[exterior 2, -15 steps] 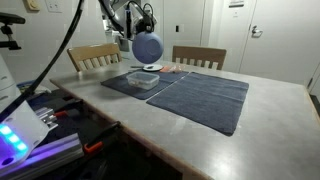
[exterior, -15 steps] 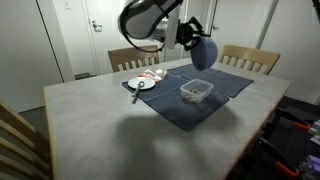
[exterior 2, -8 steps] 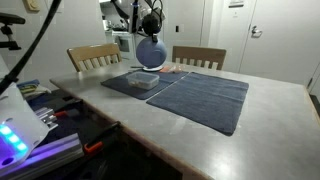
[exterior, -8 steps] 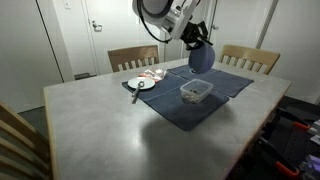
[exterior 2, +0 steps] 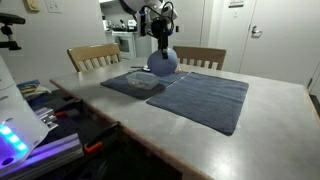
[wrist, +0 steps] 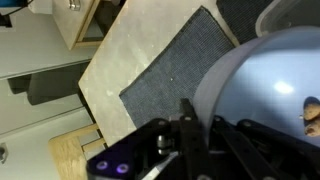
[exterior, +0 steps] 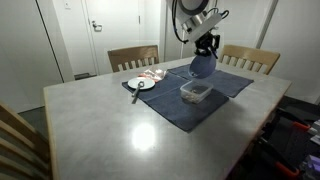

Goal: Pour the contents from the blue bowl into the clear bowl then place the blue bowl on the table

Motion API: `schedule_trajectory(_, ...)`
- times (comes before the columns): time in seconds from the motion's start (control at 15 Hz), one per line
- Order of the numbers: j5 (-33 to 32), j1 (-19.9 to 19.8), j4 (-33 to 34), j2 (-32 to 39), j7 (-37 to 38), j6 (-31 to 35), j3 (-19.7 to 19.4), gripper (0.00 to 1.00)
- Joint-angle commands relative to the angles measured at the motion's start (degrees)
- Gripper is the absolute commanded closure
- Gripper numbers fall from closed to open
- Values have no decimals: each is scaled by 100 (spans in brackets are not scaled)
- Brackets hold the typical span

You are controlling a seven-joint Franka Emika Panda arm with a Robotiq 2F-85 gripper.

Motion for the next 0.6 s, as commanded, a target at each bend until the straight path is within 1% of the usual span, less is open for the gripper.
schedule_trajectory(0.0, 38, 63, -233, -168, 66, 241, -161, 93)
schedule_trajectory(0.07, 31, 38, -419, -317, 114, 364, -182, 93)
schedule_trajectory(0.2, 24, 34, -590, -480, 165, 419, -169, 93)
schedule_trajectory(0.27, 24, 40, -610, -501, 186, 425, -162, 98)
schedule_trajectory(0.53, 109, -166, -927, -678, 205, 806, -311, 98)
